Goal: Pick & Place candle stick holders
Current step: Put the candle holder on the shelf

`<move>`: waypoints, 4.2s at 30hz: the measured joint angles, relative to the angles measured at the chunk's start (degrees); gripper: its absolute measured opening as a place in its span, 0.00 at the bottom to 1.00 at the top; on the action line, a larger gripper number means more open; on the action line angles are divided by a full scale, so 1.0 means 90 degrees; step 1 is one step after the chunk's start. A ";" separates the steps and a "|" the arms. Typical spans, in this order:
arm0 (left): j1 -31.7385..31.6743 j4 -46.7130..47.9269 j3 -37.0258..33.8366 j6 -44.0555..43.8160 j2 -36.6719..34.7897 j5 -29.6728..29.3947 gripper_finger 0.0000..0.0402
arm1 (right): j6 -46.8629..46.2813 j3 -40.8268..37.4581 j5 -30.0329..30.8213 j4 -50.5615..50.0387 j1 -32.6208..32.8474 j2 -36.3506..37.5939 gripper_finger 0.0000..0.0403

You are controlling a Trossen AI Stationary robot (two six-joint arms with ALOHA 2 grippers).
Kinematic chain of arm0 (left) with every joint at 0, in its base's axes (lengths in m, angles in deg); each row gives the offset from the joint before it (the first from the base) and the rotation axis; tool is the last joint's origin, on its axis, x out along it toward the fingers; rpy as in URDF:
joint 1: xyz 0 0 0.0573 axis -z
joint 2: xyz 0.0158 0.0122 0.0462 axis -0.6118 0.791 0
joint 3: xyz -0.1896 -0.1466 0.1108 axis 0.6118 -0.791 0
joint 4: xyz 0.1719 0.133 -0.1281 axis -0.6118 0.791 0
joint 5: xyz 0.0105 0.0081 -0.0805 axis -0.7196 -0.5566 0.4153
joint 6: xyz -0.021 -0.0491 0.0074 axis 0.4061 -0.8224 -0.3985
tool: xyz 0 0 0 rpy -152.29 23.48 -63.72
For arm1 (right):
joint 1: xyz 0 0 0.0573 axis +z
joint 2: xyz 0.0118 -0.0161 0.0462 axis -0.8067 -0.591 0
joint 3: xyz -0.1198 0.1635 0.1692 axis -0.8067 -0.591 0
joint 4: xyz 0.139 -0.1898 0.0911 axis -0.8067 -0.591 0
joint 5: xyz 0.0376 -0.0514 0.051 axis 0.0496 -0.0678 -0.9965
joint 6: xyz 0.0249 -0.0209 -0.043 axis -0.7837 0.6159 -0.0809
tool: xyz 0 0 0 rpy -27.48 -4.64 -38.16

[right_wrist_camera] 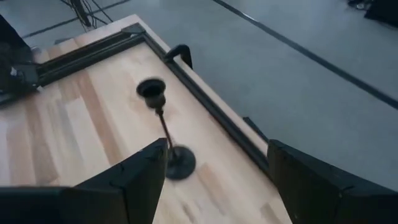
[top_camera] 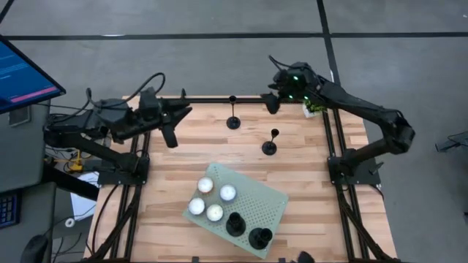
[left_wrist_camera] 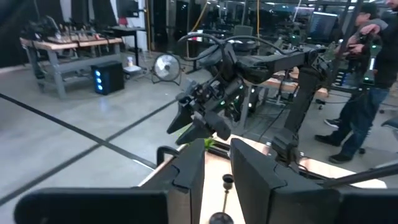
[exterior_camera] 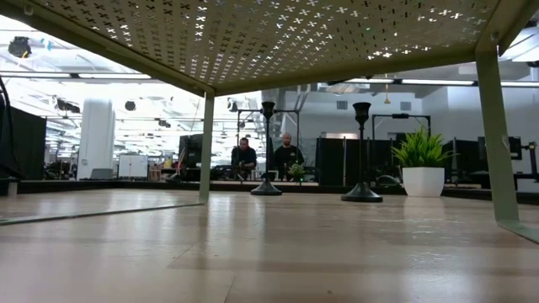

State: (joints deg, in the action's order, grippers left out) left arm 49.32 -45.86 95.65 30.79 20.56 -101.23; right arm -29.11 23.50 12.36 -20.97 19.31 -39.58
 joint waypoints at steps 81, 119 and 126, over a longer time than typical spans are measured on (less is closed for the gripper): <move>0.0001 0.0097 -0.0005 0.0143 0.0056 0.0189 0.19 | -0.0114 0.2532 0.0629 -0.0099 0.0947 -0.3297 0.16; -0.3371 0.0986 -0.1737 -0.0177 0.0476 0.2376 0.50 | -0.0903 0.2534 0.1219 -0.2596 0.2090 0.0078 0.63; -0.5014 -0.1745 -0.2759 0.0146 0.1690 0.4782 0.72 | -0.1330 0.2536 0.1566 -0.2947 0.2117 0.0612 0.63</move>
State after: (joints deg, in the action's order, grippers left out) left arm 4.19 -61.57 70.82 32.11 35.77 -58.19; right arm -41.07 46.33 26.45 -47.50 38.37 -34.07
